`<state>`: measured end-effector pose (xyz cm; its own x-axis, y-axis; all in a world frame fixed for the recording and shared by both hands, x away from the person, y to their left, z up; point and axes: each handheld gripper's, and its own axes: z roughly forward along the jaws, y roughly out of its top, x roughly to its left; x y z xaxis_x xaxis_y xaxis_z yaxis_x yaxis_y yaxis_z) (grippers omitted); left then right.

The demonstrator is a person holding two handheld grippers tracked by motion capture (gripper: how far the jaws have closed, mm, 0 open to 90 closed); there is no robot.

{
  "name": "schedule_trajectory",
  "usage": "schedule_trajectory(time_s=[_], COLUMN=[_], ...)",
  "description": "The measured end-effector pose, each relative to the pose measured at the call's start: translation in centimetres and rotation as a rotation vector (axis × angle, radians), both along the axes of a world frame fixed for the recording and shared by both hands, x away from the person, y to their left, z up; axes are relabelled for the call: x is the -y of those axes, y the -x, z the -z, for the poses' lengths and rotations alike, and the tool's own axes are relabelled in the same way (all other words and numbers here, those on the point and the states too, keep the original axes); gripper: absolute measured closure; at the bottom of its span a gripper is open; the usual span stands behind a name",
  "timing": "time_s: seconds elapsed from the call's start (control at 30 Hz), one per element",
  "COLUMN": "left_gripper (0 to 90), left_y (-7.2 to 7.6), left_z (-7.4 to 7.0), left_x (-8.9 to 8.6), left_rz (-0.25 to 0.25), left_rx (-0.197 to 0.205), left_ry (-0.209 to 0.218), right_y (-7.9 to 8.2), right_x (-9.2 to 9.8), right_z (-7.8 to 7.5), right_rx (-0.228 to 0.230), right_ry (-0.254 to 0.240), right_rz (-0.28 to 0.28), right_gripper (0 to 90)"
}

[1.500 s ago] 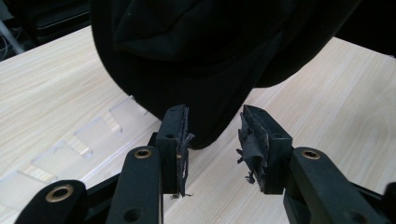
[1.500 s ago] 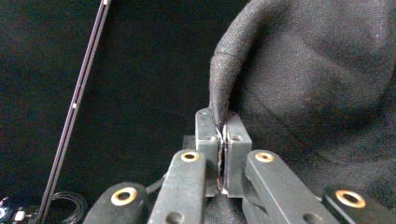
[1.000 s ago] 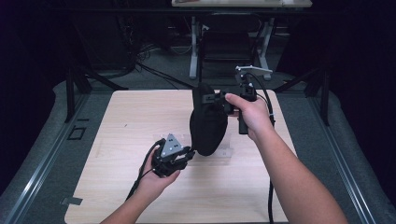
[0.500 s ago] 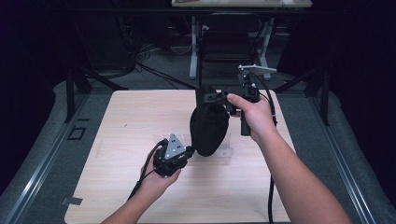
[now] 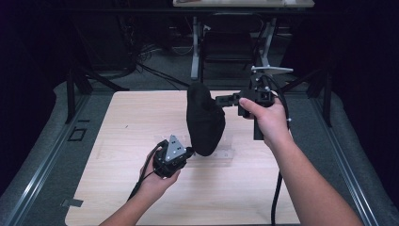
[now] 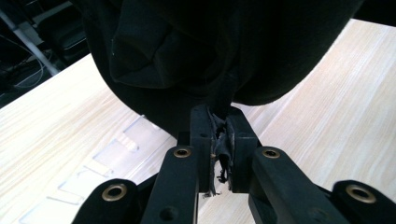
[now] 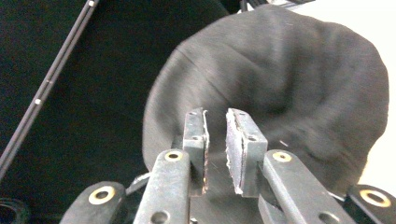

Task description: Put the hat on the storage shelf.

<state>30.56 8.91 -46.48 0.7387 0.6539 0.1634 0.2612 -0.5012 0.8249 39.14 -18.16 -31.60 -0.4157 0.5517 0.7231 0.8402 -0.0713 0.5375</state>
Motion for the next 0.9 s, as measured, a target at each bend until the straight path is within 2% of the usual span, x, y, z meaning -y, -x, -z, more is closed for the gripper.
schedule_trajectory(time_s=[0.1,0.43,0.5,0.67,0.77,0.9], left_gripper=[84.9,85.2,85.3,85.2,85.2,85.1], left_y=[0.0,-0.1,-0.1,-0.2,-0.2,-0.4], left_z=[0.0,0.1,0.3,0.6,1.0,1.8], left_x=[-0.2,-0.9,-1.0,-1.5,-1.8,-2.4], left_rz=[-0.004,-0.009,-0.014,-0.021,-0.028,-0.044], left_rx=[0.003,0.001,-0.006,-0.010,-0.021,-0.032], left_ry=[-0.005,-0.011,0.004,-0.002,0.010,0.000], right_y=[0.2,1.0,1.1,1.2,1.3,1.6], right_x=[0.2,0.2,0.2,0.4,0.5,0.6], right_z=[0.2,0.5,0.7,1.0,1.3,1.8], right_rx=[0.004,0.038,0.039,0.052,0.051,0.057], right_ry=[0.002,0.064,0.064,0.111,0.110,0.140], right_rz=[0.003,0.010,0.010,0.022,0.025,0.031], right_gripper=[77.5,76.2,75.2,73.9,73.8,73.8])
